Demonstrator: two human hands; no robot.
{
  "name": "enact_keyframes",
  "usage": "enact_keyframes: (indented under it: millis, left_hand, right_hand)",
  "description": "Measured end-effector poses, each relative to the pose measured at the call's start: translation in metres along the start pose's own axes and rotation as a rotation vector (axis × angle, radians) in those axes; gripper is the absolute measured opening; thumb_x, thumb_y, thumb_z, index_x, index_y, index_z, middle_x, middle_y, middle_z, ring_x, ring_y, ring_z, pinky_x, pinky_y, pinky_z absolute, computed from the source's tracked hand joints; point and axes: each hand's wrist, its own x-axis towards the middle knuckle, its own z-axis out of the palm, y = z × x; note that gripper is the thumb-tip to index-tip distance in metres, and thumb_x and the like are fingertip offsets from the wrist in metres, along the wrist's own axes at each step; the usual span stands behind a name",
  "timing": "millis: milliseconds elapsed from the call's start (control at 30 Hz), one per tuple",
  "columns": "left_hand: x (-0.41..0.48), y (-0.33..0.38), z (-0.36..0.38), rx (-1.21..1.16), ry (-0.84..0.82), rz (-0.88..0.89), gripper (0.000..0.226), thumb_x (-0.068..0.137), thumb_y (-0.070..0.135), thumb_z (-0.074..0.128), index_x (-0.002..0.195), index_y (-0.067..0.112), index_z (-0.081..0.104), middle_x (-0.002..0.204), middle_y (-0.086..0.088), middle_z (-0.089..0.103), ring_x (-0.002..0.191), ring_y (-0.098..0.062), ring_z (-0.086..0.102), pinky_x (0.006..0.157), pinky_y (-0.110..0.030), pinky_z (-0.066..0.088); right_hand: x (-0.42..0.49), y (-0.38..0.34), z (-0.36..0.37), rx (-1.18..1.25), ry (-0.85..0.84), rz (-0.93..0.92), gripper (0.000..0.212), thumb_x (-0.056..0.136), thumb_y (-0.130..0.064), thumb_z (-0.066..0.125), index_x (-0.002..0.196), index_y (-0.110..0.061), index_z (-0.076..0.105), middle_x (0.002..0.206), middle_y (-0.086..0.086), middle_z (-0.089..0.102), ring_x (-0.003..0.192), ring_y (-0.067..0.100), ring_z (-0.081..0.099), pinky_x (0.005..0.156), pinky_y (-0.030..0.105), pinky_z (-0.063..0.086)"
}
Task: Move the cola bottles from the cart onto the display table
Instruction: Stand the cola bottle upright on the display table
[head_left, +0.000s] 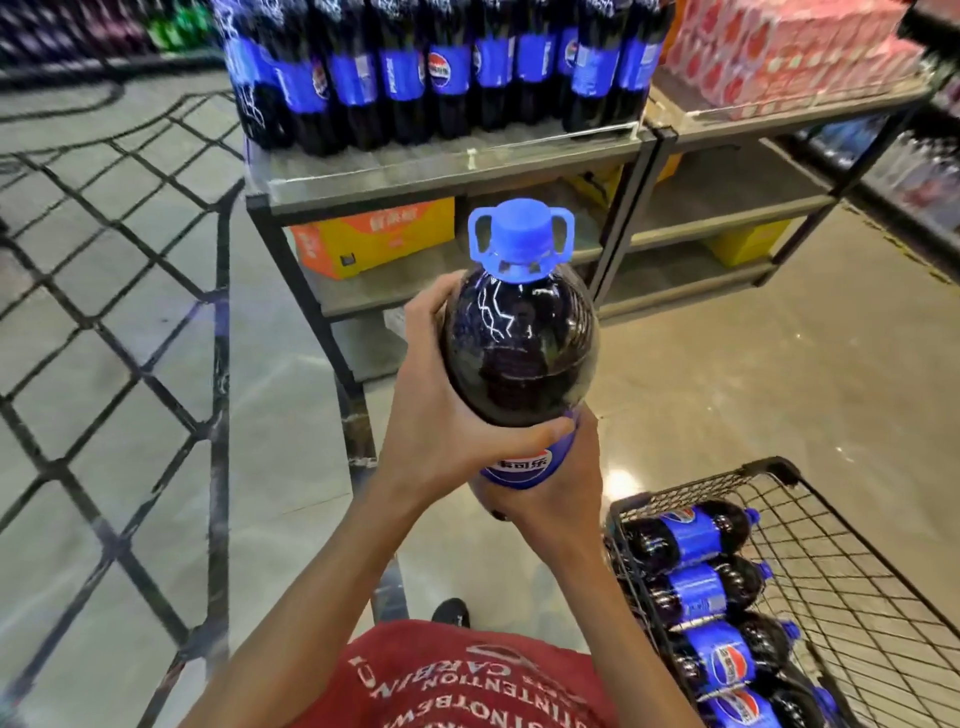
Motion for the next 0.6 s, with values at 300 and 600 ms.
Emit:
enact_keyframes:
  millis: [300, 600]
  left_hand:
    - [0.059, -0.035, -0.03, -0.005, 0.017, -0.042, 0.111, 0.051, 0.033, 0.093, 0.141, 0.017, 0.031, 0.14, 0.014, 0.044, 0.132, -0.006, 0.05, 0.103, -0.016, 0.043]
    - [0.153, -0.081, -0.019, 0.04, 0.038, -0.032, 0.118, 0.045, 0.026, 0.101, 0.14, 0.019, 0.031, 0.131, 0.041, 0.042, 0.129, 0.001, 0.05, 0.102, -0.012, 0.041]
  right_hand:
    - [0.06, 0.011, 0.052, 0.047, -0.051, 0.111, 0.107, 0.046, -0.039, 0.1, 0.136, -0.035, 0.042, 0.127, -0.007, 0.058, 0.112, 0.026, 0.064, 0.074, 0.055, 0.059]
    - [0.164, 0.024, 0.07, 0.056, -0.072, 0.106, 0.102, 0.046, -0.036, 0.098, 0.132, -0.033, 0.044, 0.127, -0.006, 0.059, 0.115, 0.022, 0.062, 0.086, 0.047, 0.059]
